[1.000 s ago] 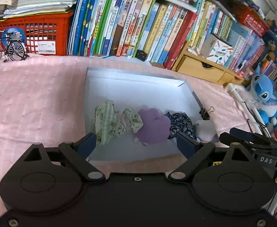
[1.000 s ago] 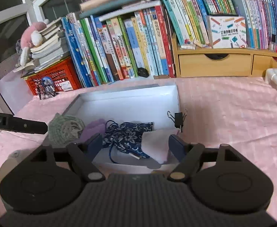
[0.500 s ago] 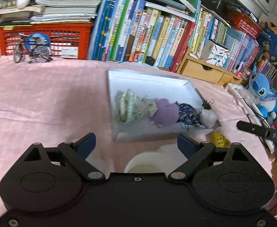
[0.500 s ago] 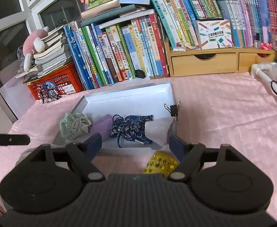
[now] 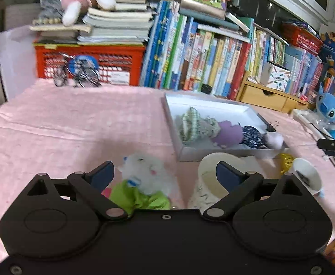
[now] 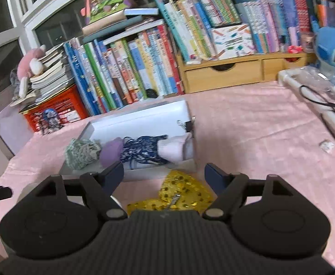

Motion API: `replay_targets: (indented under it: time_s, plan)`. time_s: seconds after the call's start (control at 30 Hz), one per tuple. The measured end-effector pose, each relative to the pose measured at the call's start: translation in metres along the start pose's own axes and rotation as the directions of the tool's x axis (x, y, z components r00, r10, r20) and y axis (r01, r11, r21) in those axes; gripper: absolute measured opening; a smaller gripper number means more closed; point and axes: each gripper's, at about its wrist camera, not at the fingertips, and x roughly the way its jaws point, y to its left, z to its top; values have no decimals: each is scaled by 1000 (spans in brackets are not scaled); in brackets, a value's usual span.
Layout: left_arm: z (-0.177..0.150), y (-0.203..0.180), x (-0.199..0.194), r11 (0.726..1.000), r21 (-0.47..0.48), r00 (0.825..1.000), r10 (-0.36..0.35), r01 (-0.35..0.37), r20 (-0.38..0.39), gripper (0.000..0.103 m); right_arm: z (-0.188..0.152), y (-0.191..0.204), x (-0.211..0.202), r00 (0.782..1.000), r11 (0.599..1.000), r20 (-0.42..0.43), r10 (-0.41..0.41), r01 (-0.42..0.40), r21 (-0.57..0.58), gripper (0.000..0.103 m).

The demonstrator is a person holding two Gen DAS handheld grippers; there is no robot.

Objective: Organize soft objects
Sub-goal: 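Move the left tool to the green scrunchie while the right tool reaches the yellow polka-dot bag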

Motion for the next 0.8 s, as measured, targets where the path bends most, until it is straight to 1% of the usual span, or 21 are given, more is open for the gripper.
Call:
replay_targets:
  time_s: [0.17, 0.27, 0.33, 0.43, 0.53, 0.7, 0.8]
  plan:
    - [-28, 1, -7, 999, 29, 997, 38, -40, 61, 98, -14, -6, -6, 999, 1000, 22, -29, 29, 8, 82]
    - [-46, 4, -8, 997, -5, 993, 71, -71, 97, 98, -25, -12, -8, 997, 998, 52, -62, 61, 32, 77]
    - [-56, 6, -6, 996, -26, 990, 87, -85, 111, 98, -34, -16, -7, 994, 996, 69, -83, 79, 48, 71]
    - [-67, 8, -3, 993, -43, 987, 112, -108, 116, 98, -44, -18, -3, 994, 995, 68, -85, 81, 52, 67]
    - [-74, 9, 2, 992, -27, 985, 129, -127, 115, 98, -54, -18, 4, 996, 996, 47, -78, 76, 41, 64]
    - [-82, 3, 12, 987, 26, 982, 158, -161, 101, 98, -62, -14, 13, 997, 997, 29, -72, 72, 21, 64]
    - [-82, 2, 18, 986, 24, 983, 159, -162, 96, 98, -65, -10, 18, 997, 997, 18, -72, 72, 2, 64]
